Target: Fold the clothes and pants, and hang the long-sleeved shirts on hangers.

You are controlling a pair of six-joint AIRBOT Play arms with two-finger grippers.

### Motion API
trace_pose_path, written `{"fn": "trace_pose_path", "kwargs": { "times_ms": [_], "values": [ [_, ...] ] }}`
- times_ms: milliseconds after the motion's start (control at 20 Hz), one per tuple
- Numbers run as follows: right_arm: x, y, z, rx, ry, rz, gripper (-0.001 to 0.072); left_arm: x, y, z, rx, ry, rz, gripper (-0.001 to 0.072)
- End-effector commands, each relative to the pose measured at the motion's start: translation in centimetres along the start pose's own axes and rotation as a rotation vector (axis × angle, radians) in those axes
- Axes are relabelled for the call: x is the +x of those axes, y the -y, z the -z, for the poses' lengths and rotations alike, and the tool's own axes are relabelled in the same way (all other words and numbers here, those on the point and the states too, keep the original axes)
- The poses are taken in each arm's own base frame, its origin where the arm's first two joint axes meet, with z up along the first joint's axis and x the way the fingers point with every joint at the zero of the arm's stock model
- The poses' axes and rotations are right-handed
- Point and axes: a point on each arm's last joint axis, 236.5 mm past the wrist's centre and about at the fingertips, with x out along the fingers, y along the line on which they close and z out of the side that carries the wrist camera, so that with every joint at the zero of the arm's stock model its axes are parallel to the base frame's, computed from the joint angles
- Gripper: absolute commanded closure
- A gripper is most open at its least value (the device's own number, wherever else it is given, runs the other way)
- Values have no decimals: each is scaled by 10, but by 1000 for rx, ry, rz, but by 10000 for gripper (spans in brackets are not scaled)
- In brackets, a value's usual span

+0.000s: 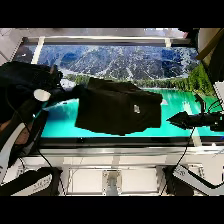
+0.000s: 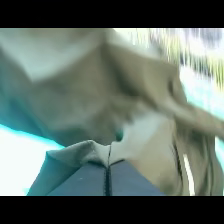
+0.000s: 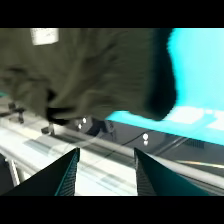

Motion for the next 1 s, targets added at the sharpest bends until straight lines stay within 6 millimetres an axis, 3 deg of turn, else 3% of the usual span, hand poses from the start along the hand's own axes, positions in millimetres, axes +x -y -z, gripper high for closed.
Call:
{"fn": "trace_pose_path", "kwargs": {
  "times_ms": [0,50,100,150,200,300,400,550,650,750,850,950],
  "values": [
    [0,8,-13,1,55,34,328,6,-31,-37,-14,76,-62,696],
    [0,9,-15,1,64,39,328,16,-41,-29,-9,49,-77,679],
    [-1,9,-17,1,71,38,328,26,-51,-23,-1,28,-93,460],
    [-1,7,-18,3,78,30,328,31,-59,-22,-12,25,-108,124],
    [-1,4,-20,5,86,16,328,31,-67,-24,-24,28,-119,-8],
    [-1,-7,-14,2,58,-27,329,15,-82,-30,-58,14,-126,-6],
    [-3,-10,5,-31,-12,-22,333,-22,-99,-21,-108,-86,-116,-5],
    [-5,-8,20,-61,-18,29,351,-83,-135,28,-148,-262,-191,46],
    [6,-12,35,-48,16,20,350,-106,-146,68,-203,-269,-222,83],
    [26,-31,47,6,99,-81,348,-111,-149,104,-263,-216,-238,84],
    [39,-57,37,91,273,-258,323,-101,-147,121,-340,-129,-217,84],
    [46,-63,33,193,379,-362,323,-87,-153,134,-366,-102,-231,98]
  ]
}}
